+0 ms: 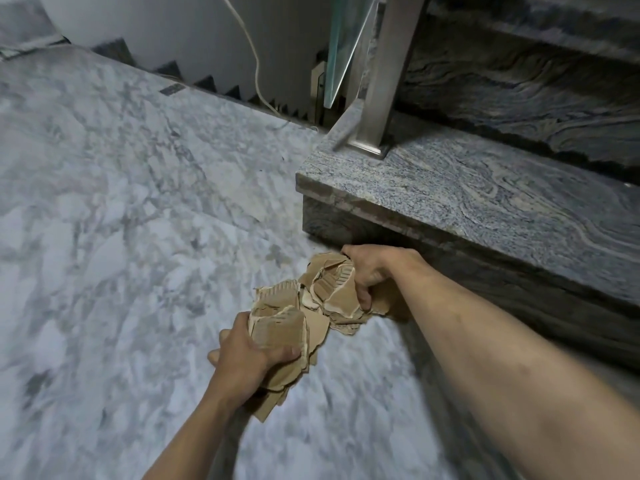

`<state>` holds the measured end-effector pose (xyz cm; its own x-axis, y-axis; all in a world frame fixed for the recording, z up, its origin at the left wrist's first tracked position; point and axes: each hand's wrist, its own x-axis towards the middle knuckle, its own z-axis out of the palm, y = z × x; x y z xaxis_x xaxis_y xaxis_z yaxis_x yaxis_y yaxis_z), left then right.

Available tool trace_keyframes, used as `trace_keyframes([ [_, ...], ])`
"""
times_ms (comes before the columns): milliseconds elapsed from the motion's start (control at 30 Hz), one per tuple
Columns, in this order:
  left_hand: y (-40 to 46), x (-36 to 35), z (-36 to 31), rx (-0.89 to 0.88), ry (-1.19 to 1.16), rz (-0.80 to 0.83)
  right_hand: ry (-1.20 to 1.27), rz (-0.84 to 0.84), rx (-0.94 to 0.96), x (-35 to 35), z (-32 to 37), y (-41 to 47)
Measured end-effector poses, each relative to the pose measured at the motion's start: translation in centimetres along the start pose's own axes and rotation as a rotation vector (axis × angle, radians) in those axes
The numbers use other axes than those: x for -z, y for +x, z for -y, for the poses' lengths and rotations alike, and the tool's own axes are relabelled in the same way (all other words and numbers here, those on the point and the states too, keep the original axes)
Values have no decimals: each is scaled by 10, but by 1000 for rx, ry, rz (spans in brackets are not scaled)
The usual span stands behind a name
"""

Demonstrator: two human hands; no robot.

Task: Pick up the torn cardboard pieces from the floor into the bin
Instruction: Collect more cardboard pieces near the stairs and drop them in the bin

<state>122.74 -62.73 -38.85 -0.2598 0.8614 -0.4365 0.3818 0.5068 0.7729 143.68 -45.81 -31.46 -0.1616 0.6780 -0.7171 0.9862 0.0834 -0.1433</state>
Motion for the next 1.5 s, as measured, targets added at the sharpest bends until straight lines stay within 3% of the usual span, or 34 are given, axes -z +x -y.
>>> trace_keyframes([
  [600,0,-1,2,-19,-15,10,-120,-57,-15,-13,2,-7],
  [1200,1,-2,3,3,-4,12,27,-89,-35,-19,1,-6],
  [1500,6,-2,8,-7,-10,21,116,-186,-43,-30,-6,-22],
])
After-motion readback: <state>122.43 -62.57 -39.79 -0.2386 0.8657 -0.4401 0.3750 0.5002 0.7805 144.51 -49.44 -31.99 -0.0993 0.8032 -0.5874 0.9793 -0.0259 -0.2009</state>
